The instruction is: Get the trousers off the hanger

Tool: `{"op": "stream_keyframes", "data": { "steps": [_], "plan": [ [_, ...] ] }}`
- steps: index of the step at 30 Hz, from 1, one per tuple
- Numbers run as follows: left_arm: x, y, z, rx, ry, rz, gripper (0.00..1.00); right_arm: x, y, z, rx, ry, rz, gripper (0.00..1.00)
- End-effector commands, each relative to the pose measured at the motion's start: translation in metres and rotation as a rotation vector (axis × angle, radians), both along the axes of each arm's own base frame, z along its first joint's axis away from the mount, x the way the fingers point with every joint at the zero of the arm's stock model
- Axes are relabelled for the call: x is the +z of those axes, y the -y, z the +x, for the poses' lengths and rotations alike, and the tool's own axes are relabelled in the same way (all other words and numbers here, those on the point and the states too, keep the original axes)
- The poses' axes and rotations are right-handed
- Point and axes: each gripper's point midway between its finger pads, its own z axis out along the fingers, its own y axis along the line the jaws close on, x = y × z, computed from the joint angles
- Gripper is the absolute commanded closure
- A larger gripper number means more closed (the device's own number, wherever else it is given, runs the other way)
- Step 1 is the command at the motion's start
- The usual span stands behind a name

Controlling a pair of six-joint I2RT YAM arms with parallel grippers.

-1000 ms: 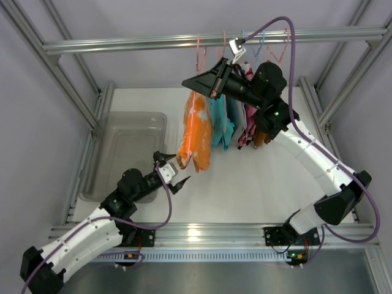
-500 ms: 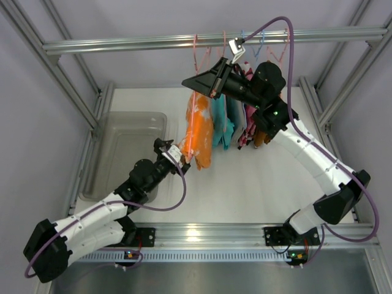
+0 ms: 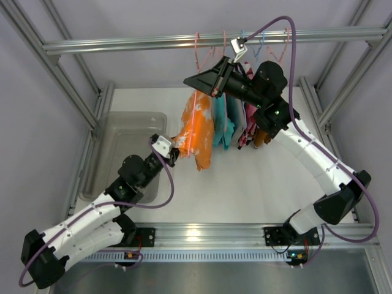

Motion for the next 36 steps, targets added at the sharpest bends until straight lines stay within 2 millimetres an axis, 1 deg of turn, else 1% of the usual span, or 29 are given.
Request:
{"op": "stream_keyframes", "data": {
  "steps": [1, 2, 3, 4, 5, 6, 7, 8, 9, 10, 11, 12, 15, 16, 19, 20, 22, 23, 24, 25, 26, 27, 28, 29, 30, 31, 32, 34, 36],
  "plan": [
    [0.056, 0.001, -0.010, -0.038, 0.078, -0.108, 0.81, 0.066, 0.029, -0.026, -0.018, 0.177, 0.127, 1.00],
    [0.063, -0.002, -0.012, -0.034, 0.068, -0.115, 0.93, 0.066, 0.031, -0.025, -0.026, 0.182, 0.123, 1.00],
    [0.067, -0.005, -0.012, -0.022, 0.066, -0.122, 1.00, 0.064, 0.034, -0.023, -0.034, 0.187, 0.113, 1.00],
    [0.071, -0.008, -0.012, -0.011, 0.059, -0.129, 1.00, 0.058, 0.035, -0.020, -0.041, 0.184, 0.102, 1.00],
    [0.073, -0.013, -0.016, -0.005, 0.048, -0.122, 1.00, 0.058, 0.039, -0.021, -0.048, 0.190, 0.097, 1.00],
    [0.091, -0.017, -0.019, 0.000, 0.064, -0.145, 1.00, 0.054, 0.043, -0.019, -0.056, 0.207, 0.081, 1.00],
    [0.101, -0.022, -0.023, 0.006, 0.065, -0.164, 1.00, 0.042, 0.043, -0.015, -0.061, 0.198, 0.059, 1.00],
    [0.101, -0.024, -0.024, 0.009, 0.036, -0.145, 1.00, 0.038, 0.046, -0.017, -0.064, 0.204, 0.049, 1.00],
    [0.128, -0.029, -0.029, 0.009, 0.058, -0.181, 1.00, 0.031, 0.047, -0.017, -0.061, 0.216, 0.028, 1.00],
    [0.136, -0.032, -0.029, 0.006, 0.050, -0.195, 1.00, 0.014, 0.046, -0.016, -0.057, 0.194, 0.003, 1.00],
    [0.146, -0.033, -0.031, 0.003, 0.054, -0.206, 1.00, 0.007, 0.046, -0.017, -0.052, 0.189, -0.010, 1.00],
    [0.163, -0.036, -0.033, -0.002, 0.064, -0.221, 1.00, -0.012, 0.044, -0.016, -0.043, 0.168, -0.040, 1.00],
    [0.190, -0.036, -0.038, -0.023, 0.090, -0.247, 1.00, -0.035, 0.041, -0.017, -0.024, 0.150, -0.074, 1.00],
    [0.206, -0.036, -0.040, -0.031, 0.105, -0.270, 1.00, -0.046, 0.040, -0.016, -0.024, 0.136, -0.090, 1.00],
    [0.223, -0.031, -0.038, -0.047, 0.112, -0.292, 1.00, -0.059, 0.036, -0.018, -0.008, 0.129, -0.110, 1.00],
    [0.237, -0.033, -0.042, -0.056, 0.133, -0.309, 1.00, -0.063, 0.034, -0.017, -0.003, 0.125, -0.116, 1.00],
    [0.246, -0.028, -0.040, -0.071, 0.135, -0.320, 1.00, -0.068, 0.028, -0.022, 0.020, 0.123, -0.123, 1.00],
    [0.263, -0.031, -0.044, -0.075, 0.160, -0.344, 1.00, -0.070, 0.026, -0.023, 0.026, 0.129, -0.128, 1.00],
    [0.272, -0.032, -0.045, -0.075, 0.173, -0.356, 1.00, -0.072, 0.022, -0.026, 0.039, 0.129, -0.133, 1.00],
    [0.277, -0.030, -0.040, -0.068, 0.173, -0.364, 1.00, -0.075, 0.020, -0.027, 0.047, 0.127, -0.137, 1.00],
    [0.290, -0.032, -0.042, -0.068, 0.202, -0.385, 1.00, -0.078, 0.017, -0.027, 0.054, 0.122, -0.144, 1.00],
    [0.307, -0.036, -0.047, -0.074, 0.237, -0.407, 1.00, -0.081, 0.014, -0.029, 0.063, 0.122, -0.148, 1.00],
    [0.314, -0.034, -0.046, -0.074, 0.256, -0.399, 1.00, -0.084, 0.012, -0.030, 0.069, 0.119, -0.153, 1.00],
    [0.323, -0.036, -0.047, -0.071, 0.278, -0.412, 1.00, -0.087, 0.010, -0.030, 0.071, 0.120, -0.160, 1.00],
    [0.340, -0.044, -0.053, -0.064, 0.313, -0.432, 1.00, -0.090, 0.007, -0.032, 0.081, 0.116, -0.163, 1.00],
    [0.344, -0.043, -0.049, -0.049, 0.329, -0.416, 1.00, -0.096, 0.006, -0.032, 0.084, 0.106, -0.170, 1.00],
    [0.351, -0.047, -0.048, -0.027, 0.347, -0.419, 1.00, -0.099, 0.005, -0.032, 0.088, 0.102, -0.174, 1.00],
    [0.374, -0.058, -0.054, 0.007, 0.420, -0.418, 1.00, -0.105, 0.002, -0.033, 0.095, 0.091, -0.179, 1.00],
    [0.387, -0.067, -0.058, 0.031, 0.456, -0.421, 1.00, -0.108, 0.001, -0.035, 0.100, 0.088, -0.183, 1.00]
  ]
}}
